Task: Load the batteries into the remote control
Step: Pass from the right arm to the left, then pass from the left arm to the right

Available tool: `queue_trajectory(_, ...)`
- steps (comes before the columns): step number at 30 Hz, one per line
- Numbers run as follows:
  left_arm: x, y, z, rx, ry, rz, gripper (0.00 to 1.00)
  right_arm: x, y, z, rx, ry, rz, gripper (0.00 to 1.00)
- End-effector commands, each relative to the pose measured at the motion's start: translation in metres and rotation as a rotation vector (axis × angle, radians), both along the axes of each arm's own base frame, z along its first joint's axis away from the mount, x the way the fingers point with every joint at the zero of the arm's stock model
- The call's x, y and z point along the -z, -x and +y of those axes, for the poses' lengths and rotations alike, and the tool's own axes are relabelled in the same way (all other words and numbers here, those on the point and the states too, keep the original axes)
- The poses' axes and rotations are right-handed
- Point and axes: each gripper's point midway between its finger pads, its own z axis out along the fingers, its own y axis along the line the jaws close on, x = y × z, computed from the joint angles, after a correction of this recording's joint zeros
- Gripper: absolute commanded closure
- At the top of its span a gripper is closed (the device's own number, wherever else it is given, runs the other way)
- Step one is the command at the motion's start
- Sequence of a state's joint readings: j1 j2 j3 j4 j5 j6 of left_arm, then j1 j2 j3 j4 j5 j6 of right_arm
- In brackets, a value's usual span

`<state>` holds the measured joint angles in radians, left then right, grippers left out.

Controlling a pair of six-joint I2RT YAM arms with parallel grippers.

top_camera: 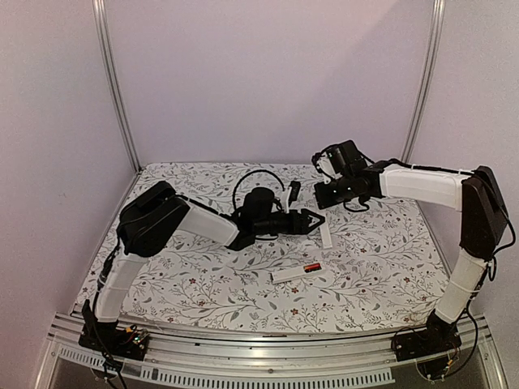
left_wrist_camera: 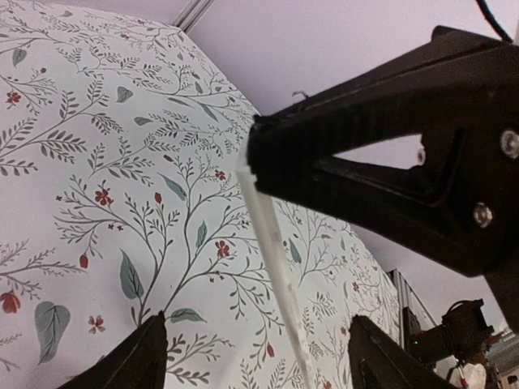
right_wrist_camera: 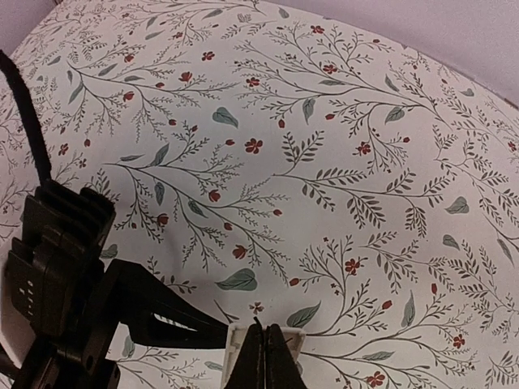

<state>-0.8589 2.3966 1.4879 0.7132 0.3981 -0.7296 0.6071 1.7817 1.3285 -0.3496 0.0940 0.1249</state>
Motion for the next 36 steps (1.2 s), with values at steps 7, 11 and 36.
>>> queue_trajectory(7, 0.0, -0.01, 0.0, -0.043, 0.006, 0.027, 0.47, -0.034, 0.004, 0.02, -0.033, -0.075, -0.053, 1.0)
queue_trajectory(11, 0.001, -0.009, 0.0, -0.042, 0.013, 0.043, 0.68, -0.037, 0.005, 0.023, -0.043, -0.085, -0.052, 1.0)
queue_trajectory(36, -0.184, 0.083, 0.064, 0.061, 0.173, -0.592, 1.0, -0.173, 0.154, 0.033, -0.751, -0.347, -0.436, 0.26)
